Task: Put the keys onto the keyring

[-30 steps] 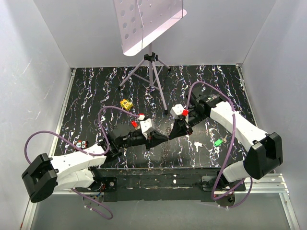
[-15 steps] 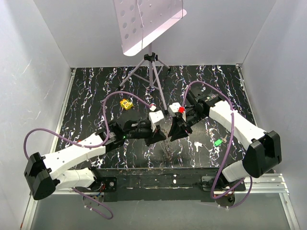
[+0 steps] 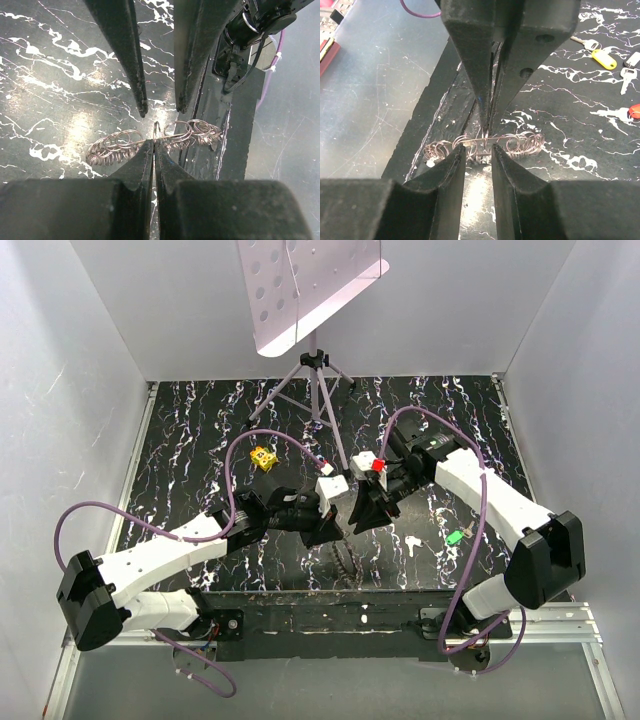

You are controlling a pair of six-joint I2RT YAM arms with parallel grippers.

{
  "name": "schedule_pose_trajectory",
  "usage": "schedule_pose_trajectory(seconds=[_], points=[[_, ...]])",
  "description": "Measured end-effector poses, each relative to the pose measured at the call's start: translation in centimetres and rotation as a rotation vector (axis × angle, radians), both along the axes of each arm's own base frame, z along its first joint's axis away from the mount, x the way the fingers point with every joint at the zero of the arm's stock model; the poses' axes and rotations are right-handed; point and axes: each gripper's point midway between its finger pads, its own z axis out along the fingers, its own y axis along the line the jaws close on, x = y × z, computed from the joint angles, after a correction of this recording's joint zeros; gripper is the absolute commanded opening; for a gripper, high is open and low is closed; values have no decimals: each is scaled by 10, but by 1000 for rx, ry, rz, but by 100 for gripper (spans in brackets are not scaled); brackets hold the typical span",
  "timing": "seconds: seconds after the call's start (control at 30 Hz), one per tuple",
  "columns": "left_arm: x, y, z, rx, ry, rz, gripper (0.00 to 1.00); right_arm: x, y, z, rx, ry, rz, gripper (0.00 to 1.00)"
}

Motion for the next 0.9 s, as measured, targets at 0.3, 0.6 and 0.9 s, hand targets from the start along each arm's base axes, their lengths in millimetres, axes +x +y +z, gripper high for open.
schedule_pose_trajectory(seconds=[0.3, 0.6, 0.9], points=[[0, -5, 7, -37, -2, -7, 0, 3, 4, -5, -12, 39, -7, 30], [1, -7, 10, -50, 10, 4, 0, -2, 8, -8, -21, 50, 15, 1], [1, -5, 10, -92, 22, 48, 48, -1, 10, -9, -36, 61, 3, 1]])
